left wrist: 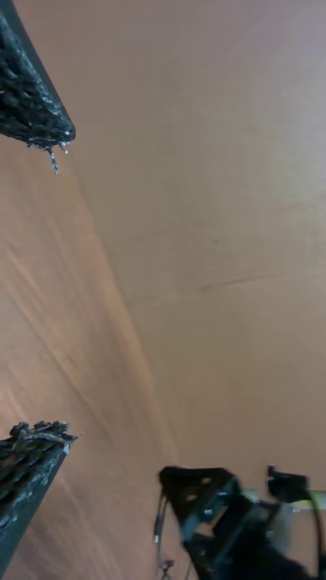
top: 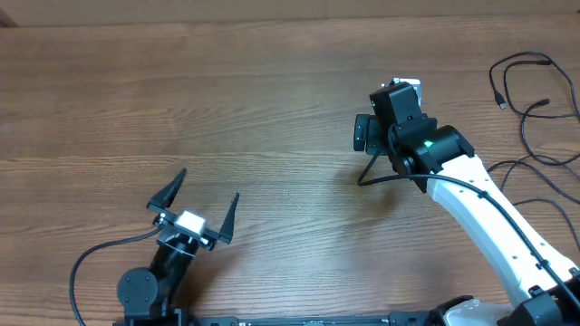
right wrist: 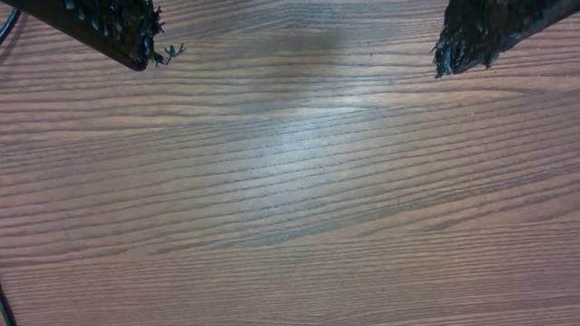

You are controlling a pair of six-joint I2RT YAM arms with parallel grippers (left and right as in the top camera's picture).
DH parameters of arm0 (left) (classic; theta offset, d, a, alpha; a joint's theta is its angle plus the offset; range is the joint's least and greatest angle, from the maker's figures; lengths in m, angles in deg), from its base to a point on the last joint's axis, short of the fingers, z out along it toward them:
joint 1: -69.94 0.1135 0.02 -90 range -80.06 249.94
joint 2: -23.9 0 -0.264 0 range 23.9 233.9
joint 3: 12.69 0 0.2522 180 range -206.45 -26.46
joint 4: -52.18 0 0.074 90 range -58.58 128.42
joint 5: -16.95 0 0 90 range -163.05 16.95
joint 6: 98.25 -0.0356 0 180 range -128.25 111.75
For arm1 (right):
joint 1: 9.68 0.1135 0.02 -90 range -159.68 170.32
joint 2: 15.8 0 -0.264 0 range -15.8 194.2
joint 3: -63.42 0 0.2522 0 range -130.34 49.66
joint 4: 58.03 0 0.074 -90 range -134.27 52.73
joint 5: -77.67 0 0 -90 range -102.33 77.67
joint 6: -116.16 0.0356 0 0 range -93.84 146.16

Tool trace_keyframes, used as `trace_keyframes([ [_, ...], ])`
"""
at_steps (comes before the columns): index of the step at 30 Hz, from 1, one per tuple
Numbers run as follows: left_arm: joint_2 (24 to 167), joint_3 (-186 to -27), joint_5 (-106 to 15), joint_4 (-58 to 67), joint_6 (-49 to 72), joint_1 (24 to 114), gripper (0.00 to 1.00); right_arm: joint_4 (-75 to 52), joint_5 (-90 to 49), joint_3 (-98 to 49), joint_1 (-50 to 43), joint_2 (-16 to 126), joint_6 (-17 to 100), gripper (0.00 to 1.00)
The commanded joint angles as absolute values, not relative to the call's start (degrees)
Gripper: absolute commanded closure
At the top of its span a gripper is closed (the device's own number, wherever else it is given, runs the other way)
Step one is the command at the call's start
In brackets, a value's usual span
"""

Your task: Untangle cables

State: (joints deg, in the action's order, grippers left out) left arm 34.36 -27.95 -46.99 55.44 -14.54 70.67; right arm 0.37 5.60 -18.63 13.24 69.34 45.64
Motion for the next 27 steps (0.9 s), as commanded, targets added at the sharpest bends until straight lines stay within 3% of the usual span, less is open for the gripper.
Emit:
trace_keyframes([
  [1, 31.4, -26.8, -50.2, 53.3, -12.3, 70.3, 0.0, 0.2, 5.6, -19.3, 13.5, 69.1, 46.1, 0.0],
  [6, 28.5, -26.8, -54.8, 48.0, -10.1, 70.3, 0.0, 0.2, 5.6, -19.3, 13.5, 69.1, 46.1, 0.0],
  [11, 24.1, -26.8, -62.5, 34.9, -5.9, 70.3, 0.0, 0.2, 5.6, -19.3, 13.5, 69.1, 46.1, 0.0],
  [27, 24.1, -26.8, -64.2, 34.5, -5.7, 70.3, 0.0, 0.2, 5.6, -19.3, 13.5, 69.1, 46.1, 0.0],
])
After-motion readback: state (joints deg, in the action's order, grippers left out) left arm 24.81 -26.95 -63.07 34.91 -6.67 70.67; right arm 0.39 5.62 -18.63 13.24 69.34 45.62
